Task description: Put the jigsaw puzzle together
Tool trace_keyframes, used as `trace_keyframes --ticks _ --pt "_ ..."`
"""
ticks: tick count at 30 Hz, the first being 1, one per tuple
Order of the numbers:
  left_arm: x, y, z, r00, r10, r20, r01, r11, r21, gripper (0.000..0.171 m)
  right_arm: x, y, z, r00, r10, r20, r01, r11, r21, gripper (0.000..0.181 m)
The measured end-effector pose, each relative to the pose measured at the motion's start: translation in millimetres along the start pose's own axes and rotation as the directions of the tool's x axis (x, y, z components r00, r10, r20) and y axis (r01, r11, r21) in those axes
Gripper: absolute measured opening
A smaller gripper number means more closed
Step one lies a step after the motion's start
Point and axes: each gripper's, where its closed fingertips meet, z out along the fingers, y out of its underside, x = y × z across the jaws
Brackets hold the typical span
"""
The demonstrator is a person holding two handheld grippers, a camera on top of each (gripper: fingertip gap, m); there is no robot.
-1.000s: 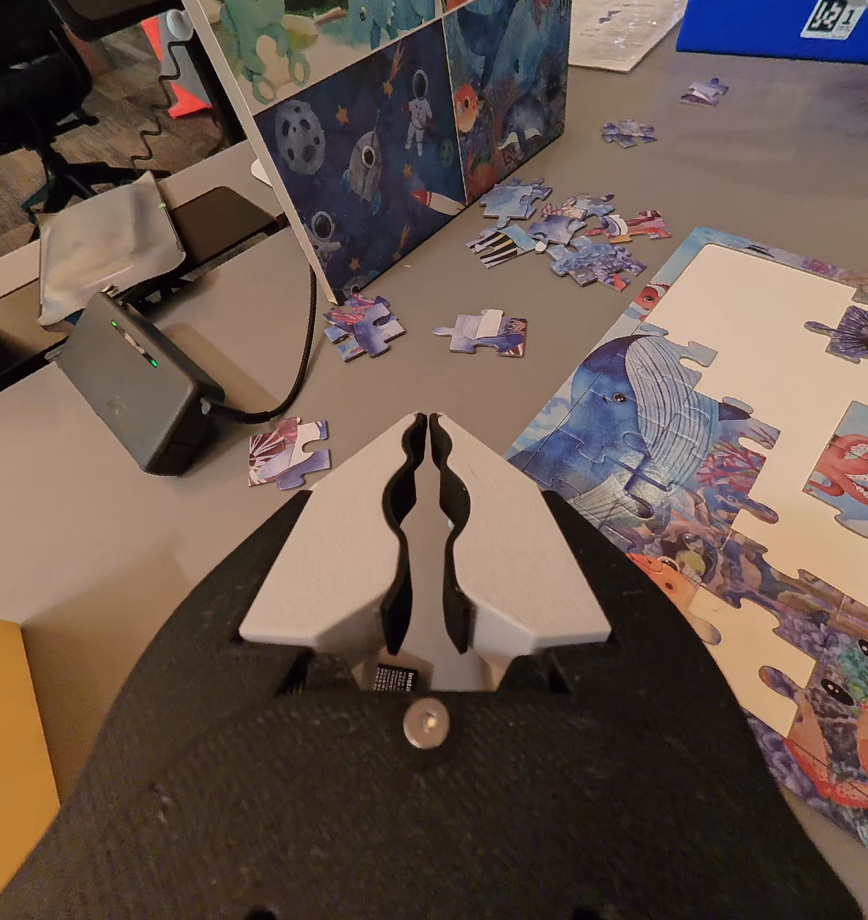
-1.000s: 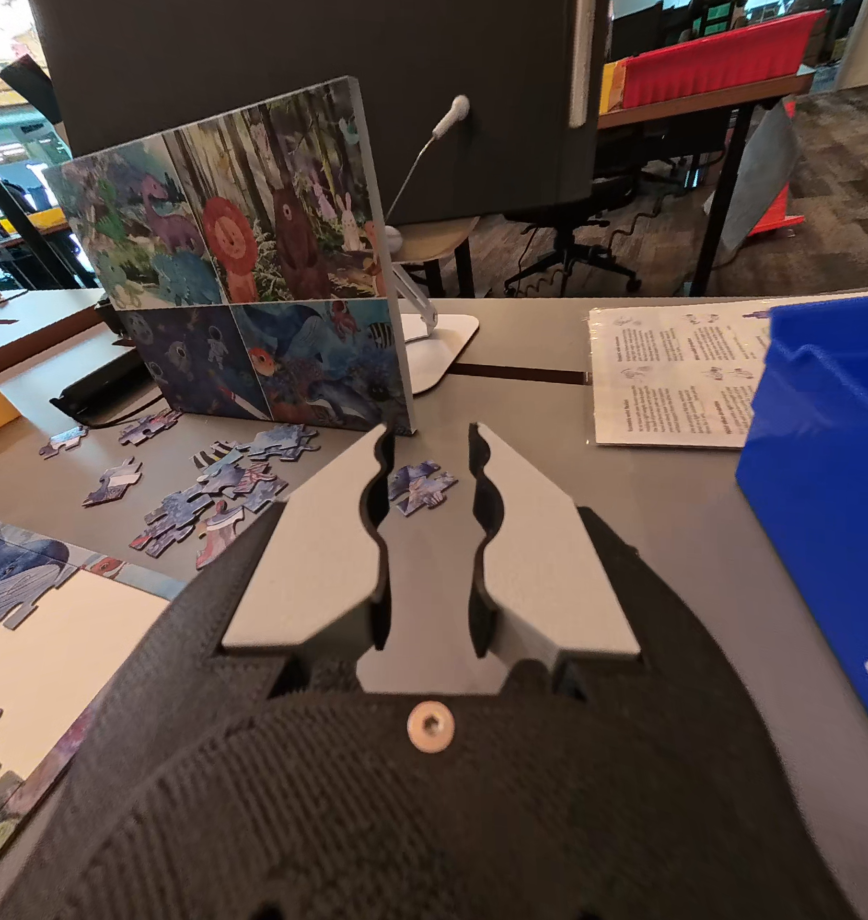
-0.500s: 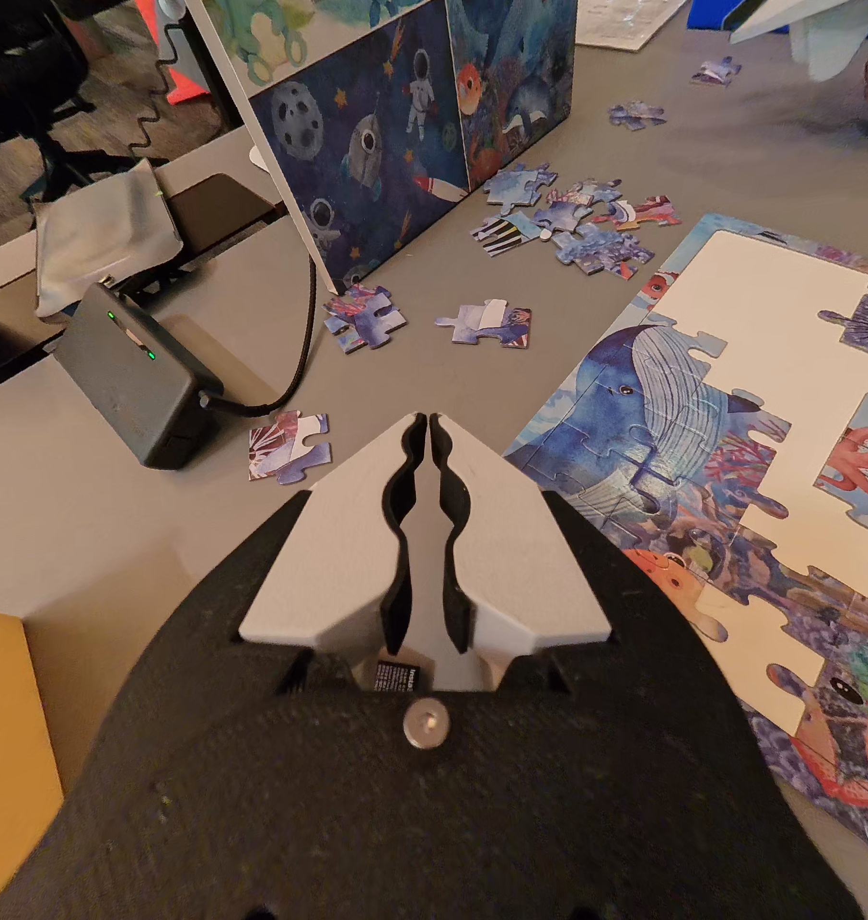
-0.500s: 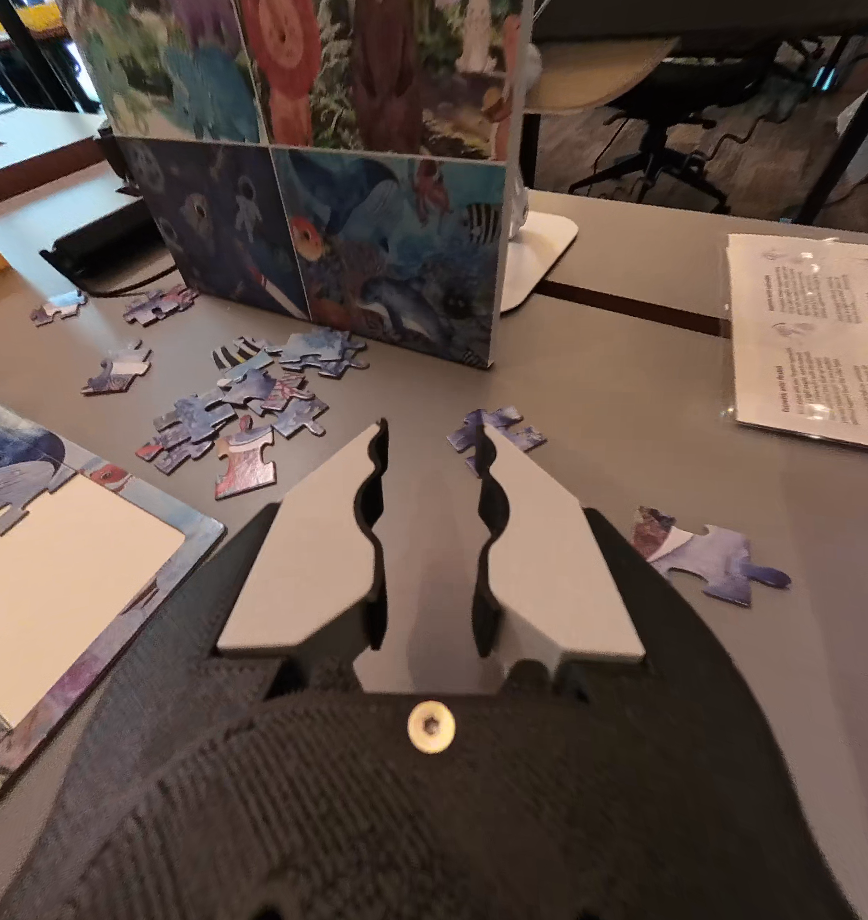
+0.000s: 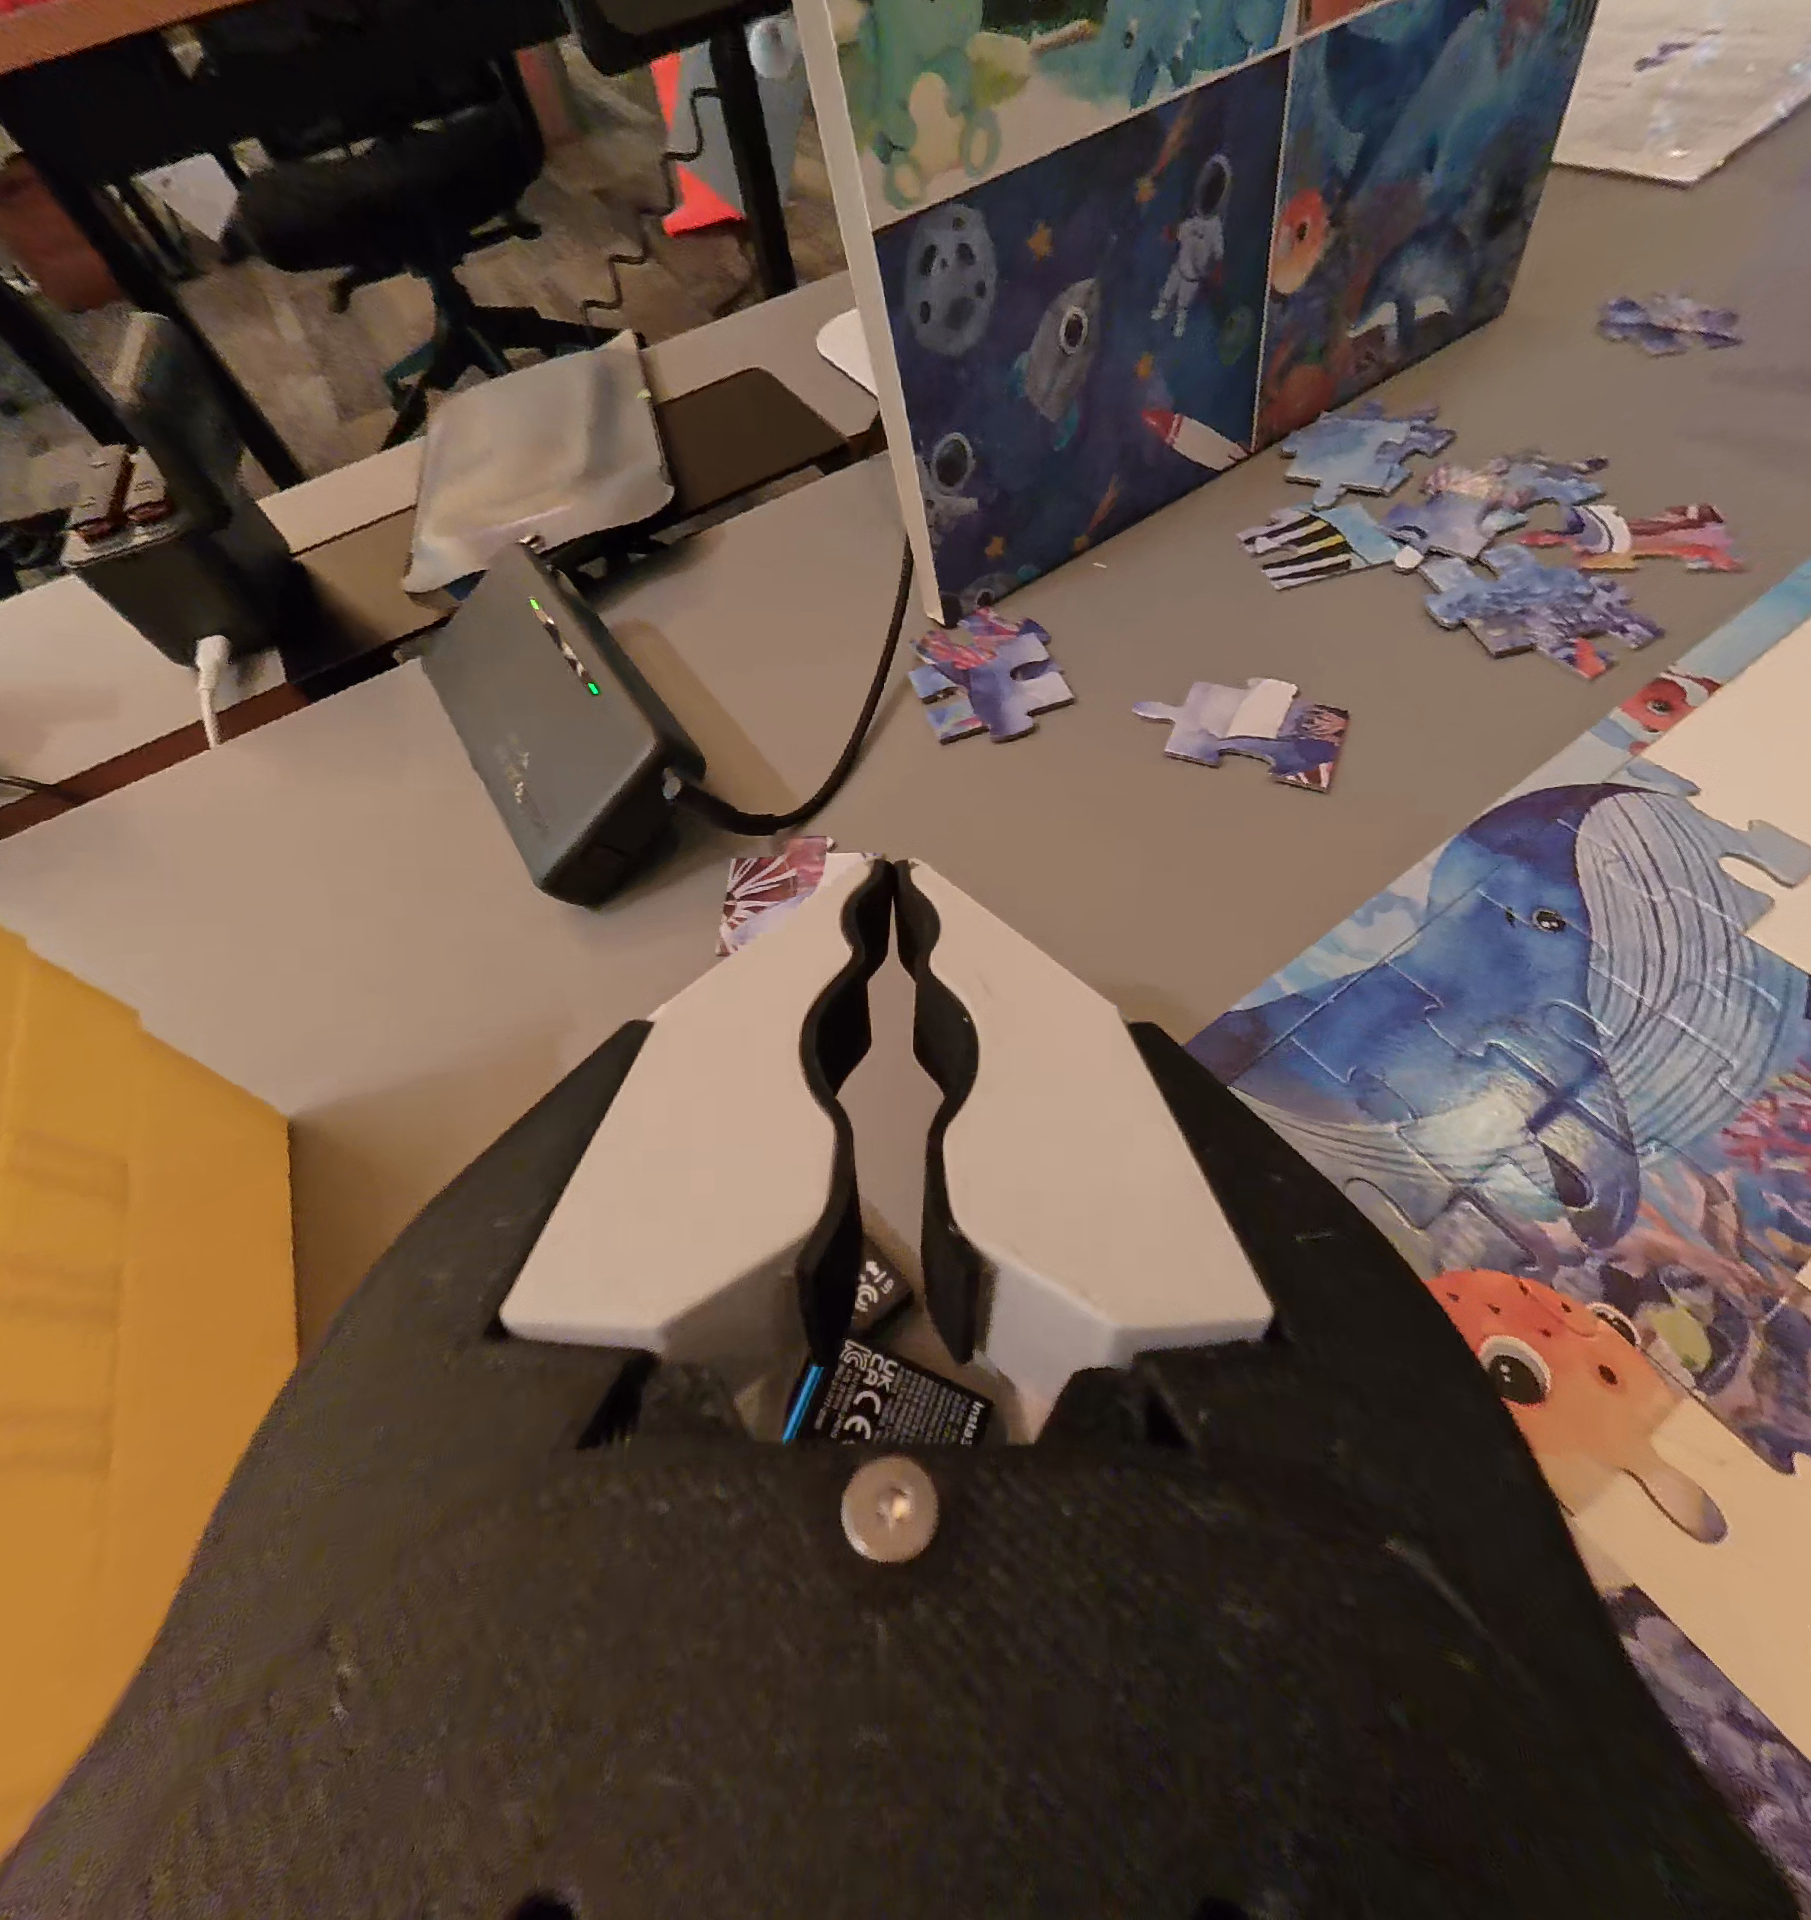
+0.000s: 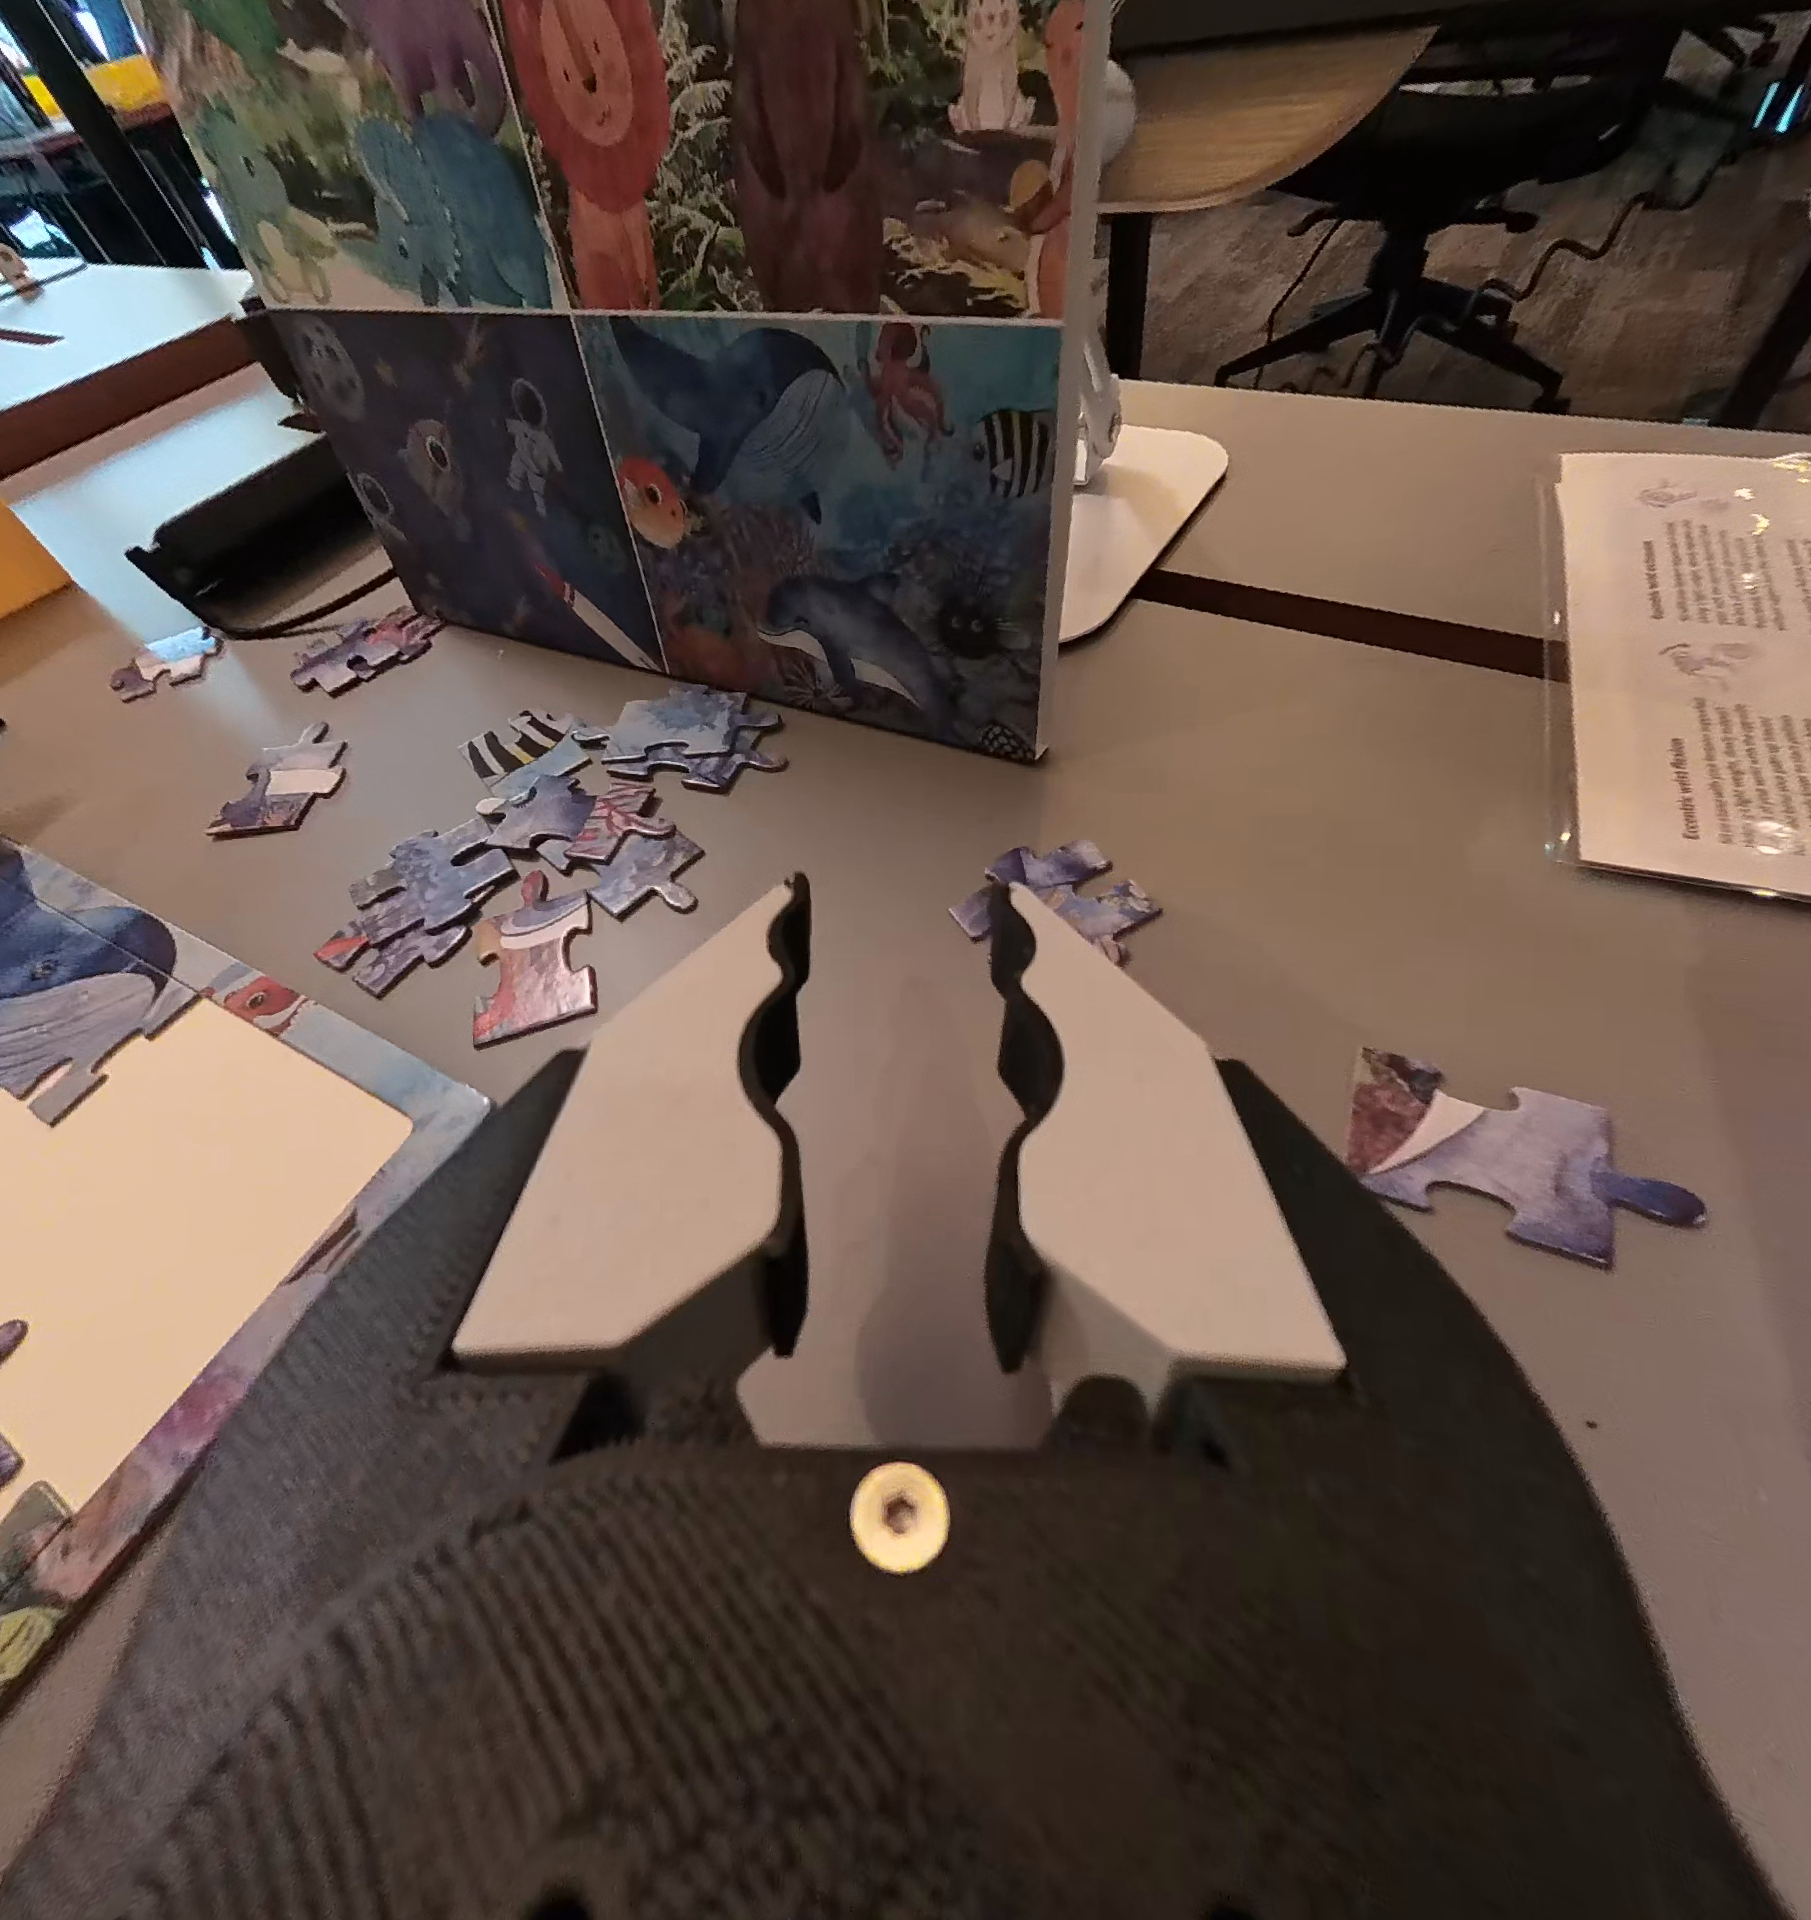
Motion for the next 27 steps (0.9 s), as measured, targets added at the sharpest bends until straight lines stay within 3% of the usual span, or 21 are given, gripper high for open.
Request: trace_keyframes --ticks 6,12,17,21,27 --pt "-14 -6 -4 0.996 -0.005 0.089 0.002 0.999 0.036 0.0 0 3 2 1.0 -0.027 -0.013 0.027 0.999 -0.022 0.034" --pt "-45 -27 -24 0.966 -0.119 0.231 0.071 0.976 0.206 0.009 0 2 1 1.0 -0.019 -0.007 0.019 1.0 -0.018 0.034" --pt "-42 -27 -22 0.97 -0.183 0.163 0.145 0.964 0.221 0.024 -1 3 2 1.0 -0.021 -0.004 0.021 1.0 -0.021 0.034" --pt "-32 -28 -21 0.981 -0.161 0.103 0.135 0.966 0.222 0.041 -1 4 2 1.0 -0.026 -0.005 0.026 0.999 -0.026 0.034" --pt "-24 -25 -18 0.989 -0.128 0.072 0.112 0.975 0.193 0.054 -1 4 2 1.0 -0.028 -0.005 0.028 0.999 -0.029 0.035"
